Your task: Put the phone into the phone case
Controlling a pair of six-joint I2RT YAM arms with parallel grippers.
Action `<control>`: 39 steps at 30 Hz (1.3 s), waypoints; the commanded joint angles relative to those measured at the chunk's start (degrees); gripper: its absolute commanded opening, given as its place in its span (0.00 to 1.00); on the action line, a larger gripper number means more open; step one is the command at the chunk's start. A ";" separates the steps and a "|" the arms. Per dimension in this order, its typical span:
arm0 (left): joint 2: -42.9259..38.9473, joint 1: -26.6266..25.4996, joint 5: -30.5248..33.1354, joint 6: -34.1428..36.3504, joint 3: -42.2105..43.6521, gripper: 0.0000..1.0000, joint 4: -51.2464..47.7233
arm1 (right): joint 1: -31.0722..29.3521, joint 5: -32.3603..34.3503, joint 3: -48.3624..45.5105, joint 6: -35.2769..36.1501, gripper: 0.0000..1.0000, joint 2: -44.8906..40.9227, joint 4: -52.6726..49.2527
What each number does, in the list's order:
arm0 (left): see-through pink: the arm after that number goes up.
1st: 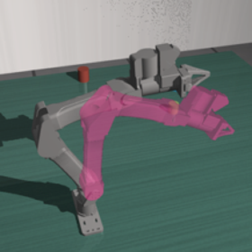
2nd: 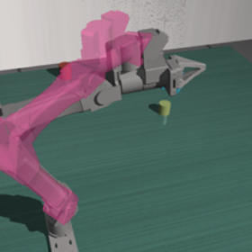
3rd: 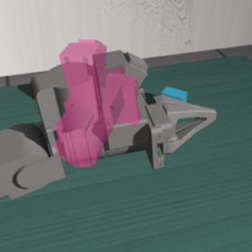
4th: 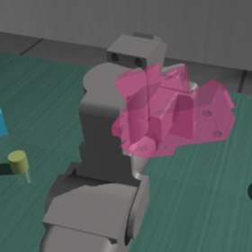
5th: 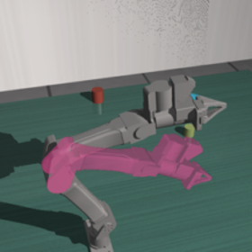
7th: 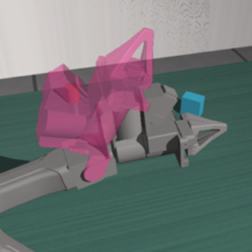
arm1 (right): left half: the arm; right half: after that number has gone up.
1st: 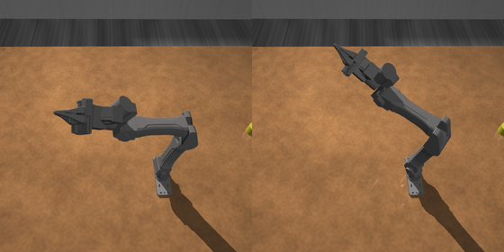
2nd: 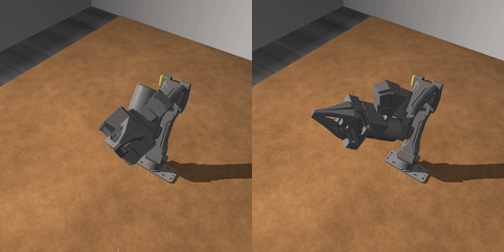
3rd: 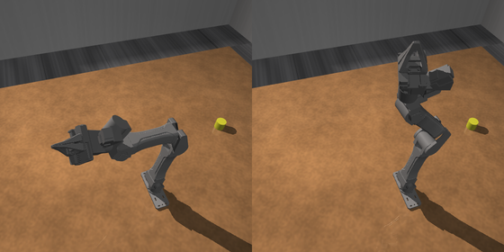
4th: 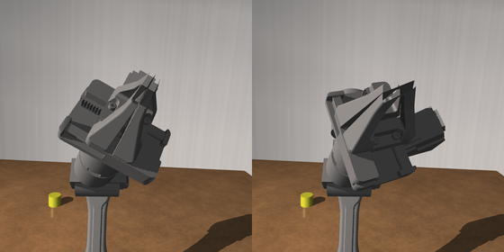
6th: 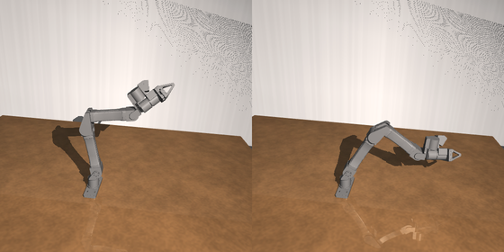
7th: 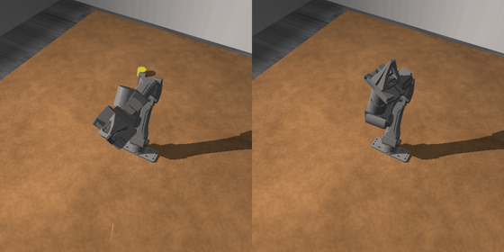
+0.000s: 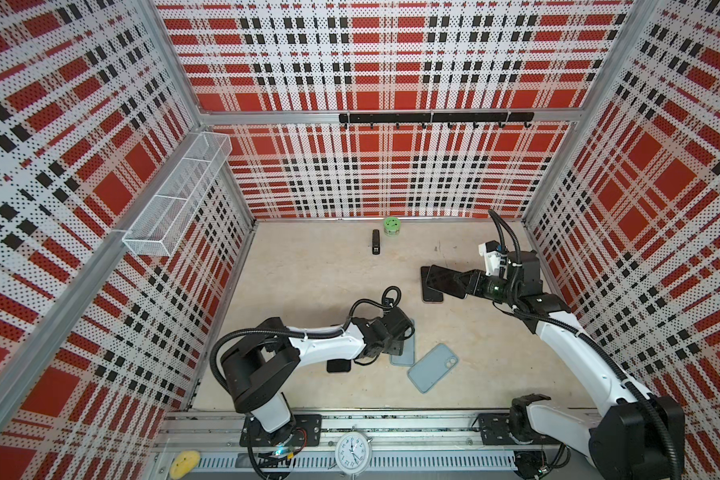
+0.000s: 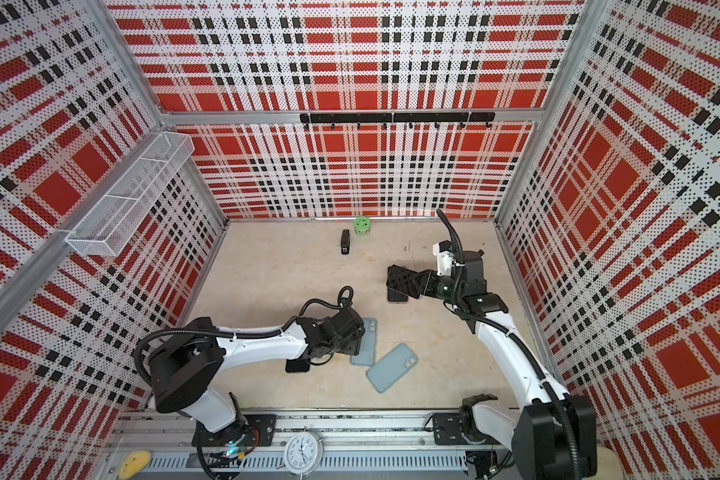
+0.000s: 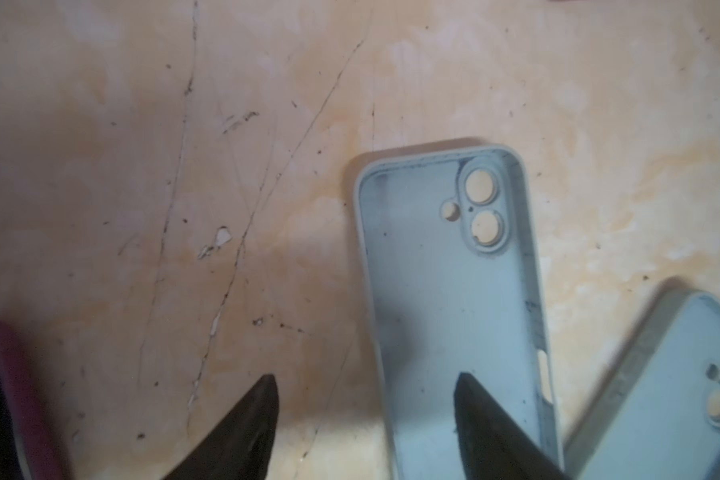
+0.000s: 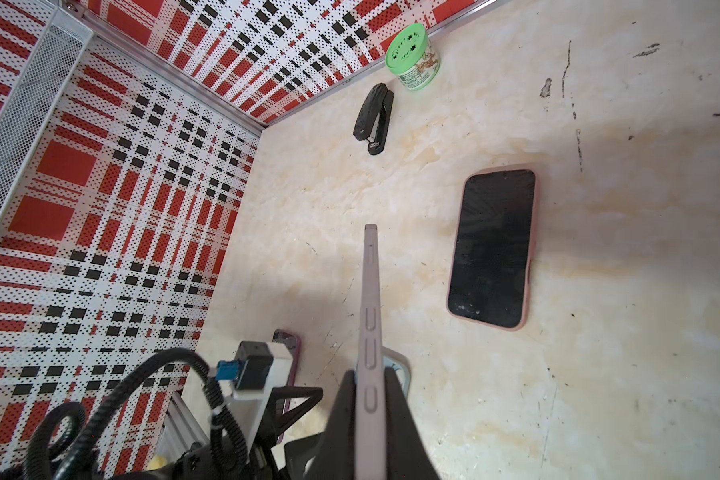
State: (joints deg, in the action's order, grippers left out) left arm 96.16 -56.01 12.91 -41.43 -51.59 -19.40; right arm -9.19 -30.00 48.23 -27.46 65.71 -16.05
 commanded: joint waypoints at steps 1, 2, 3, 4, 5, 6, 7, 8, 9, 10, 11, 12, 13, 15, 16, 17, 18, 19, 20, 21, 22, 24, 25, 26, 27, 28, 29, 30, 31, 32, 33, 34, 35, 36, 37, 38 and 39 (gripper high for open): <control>2.72 0.99 -1.99 1.32 -1.90 0.61 0.49 | 0.05 -1.40 -0.30 1.35 0.00 -1.64 4.68; 3.45 1.28 -2.61 1.73 -2.15 0.57 0.72 | 0.14 -1.46 -0.40 1.41 0.00 -1.63 4.72; 3.96 1.42 -2.87 2.02 -2.36 0.54 0.77 | 0.01 -1.48 -0.35 1.46 0.00 -1.57 4.72; 4.54 1.51 -2.95 2.43 -2.60 0.52 0.87 | 0.05 -1.39 -0.35 1.55 0.00 -1.55 4.71; 5.03 1.65 -3.28 2.91 -2.75 0.48 1.15 | 0.14 -1.44 -0.35 1.53 0.00 -1.51 4.80; 5.38 1.78 -3.41 3.32 -2.86 0.44 1.22 | 0.14 -1.52 -0.49 1.49 0.00 -1.55 4.88; 5.61 2.02 -3.35 3.78 -2.91 0.39 1.27 | 0.18 -1.62 -0.54 1.41 0.00 -1.55 5.02; 5.75 2.36 -3.64 4.41 -2.83 0.32 1.46 | 0.22 -1.64 -0.53 1.28 0.00 -1.53 5.18; 5.96 2.72 -3.85 4.98 -2.81 0.29 1.50 | 0.27 -1.77 -0.73 1.17 0.00 -1.55 5.36; 6.05 3.06 -3.74 5.76 -2.91 0.25 1.44 | 0.31 -1.82 -0.81 1.08 0.00 -1.55 5.72; 6.14 3.64 -3.80 6.85 -2.92 0.20 1.38 | 0.31 -1.99 -1.01 0.86 0.00 -1.49 5.98; 6.23 4.32 -4.20 7.58 -2.97 0.18 1.29 | 0.39 -2.03 -1.13 0.72 0.00 -1.51 6.17; 6.32 5.35 -5.12 8.29 -2.94 0.15 1.37 | 0.40 -2.10 -1.29 0.62 0.00 -1.47 6.37; 6.12 7.73 -6.45 10.38 -3.68 0.10 0.95 | 0.38 -2.18 -1.56 0.35 0.00 -1.42 6.73; 5.74 8.85 -6.75 11.54 -4.47 0.08 0.14 | 0.40 -2.21 -1.69 0.22 0.00 -1.38 6.82; 5.18 9.84 -6.67 13.25 -5.75 0.07 -1.10 | 0.40 -2.34 -1.69 0.16 0.00 -1.38 6.82; 4.76 10.66 -6.39 15.11 -7.20 0.05 -2.56 | 0.43 -2.35 -1.67 0.12 0.00 -1.46 6.70; 4.24 11.35 -5.95 17.10 -8.83 0.03 -3.94 | 0.41 -2.26 -1.81 0.05 0.00 -1.54 6.72; 3.80 12.11 -5.71 19.58 -10.72 0.02 -5.32 | 0.49 -2.13 -1.77 0.06 0.00 -1.68 6.63; 3.60 12.94 -6.02 22.16 -12.63 0.02 -6.63 | 0.49 -2.05 -1.84 0.02 0.00 -1.88 6.65; 3.60 13.81 -6.31 24.72 -14.81 0.02 -8.32 | 0.49 -1.87 -1.83 -0.05 0.00 -2.07 6.56; 4.16 15.58 -7.82 32.34 -19.87 0.03 -12.09 | 0.58 -1.51 -1.87 -0.10 0.00 -2.51 6.31; 4.59 16.51 -9.20 36.70 -22.87 0.04 -14.81 | 0.57 -1.39 -1.84 -0.09 0.00 -2.82 6.14; 5.22 17.49 -10.24 41.91 -26.58 0.05 -18.75 | 0.58 -1.16 -1.90 -0.13 0.00 -3.19 5.97; 5.52 17.95 -9.64 46.37 -29.34 0.05 -21.46 | 0.61 -0.90 -1.99 -0.08 0.00 -3.46 5.95; 5.45 18.13 -8.26 50.40 -31.07 0.05 -22.84 | 0.67 -0.62 -2.23 -0.34 0.00 -3.87 6.03; 5.20 18.26 -7.27 55.08 -32.22 0.05 -23.55 | 0.71 -0.45 -2.39 -0.62 0.00 -4.14 6.19; 4.95 18.38 -6.91 58.71 -32.76 0.05 -23.58 | 0.75 -0.42 -2.56 -0.90 0.00 -4.32 6.36; 4.92 18.39 -6.98 61.88 -33.16 0.04 -23.58 | 0.75 -0.59 -2.53 -1.08 0.00 -4.37 6.54; 5.00 18.37 -7.80 64.91 -33.37 0.04 -23.58 | 0.75 -0.98 -2.50 -1.26 0.00 -4.37 6.57; 5.32 18.30 -8.58 67.99 -33.40 0.03 -23.58 | 0.75 -1.40 -2.38 -1.37 0.00 -4.18 6.48; 5.88 18.15 -8.86 69.93 -33.40 0.02 -23.51 | 0.75 -1.85 -2.20 -1.55 0.00 -4.10 6.40; 6.80 17.75 -9.34 71.87 -33.53 0.02 -23.87 | 0.75 -2.25 -2.04 -1.55 0.00 -4.02 6.05; 7.78 17.40 -9.56 73.13 -33.71 0.03 -24.39 | 0.75 -2.62 -1.92 -1.62 0.00 -3.93 5.74; 8.83 16.89 -9.69 74.03 -33.98 0.05 -24.98 | 0.73 -2.78 -1.76 -1.58 0.00 -3.92 5.28; 10.06 16.51 -10.19 74.78 -34.35 0.05 -25.86 | 0.71 -2.89 -1.62 -1.45 0.00 -3.90 4.70; 11.14 16.21 -10.51 75.15 -34.53 0.05 -26.36 | 0.75 -2.96 -1.55 -1.33 0.00 -4.01 4.31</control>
State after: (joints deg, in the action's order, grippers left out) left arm 103.85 -38.59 4.32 25.82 -84.99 -41.39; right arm -8.60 -31.22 45.71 -28.93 62.74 -14.26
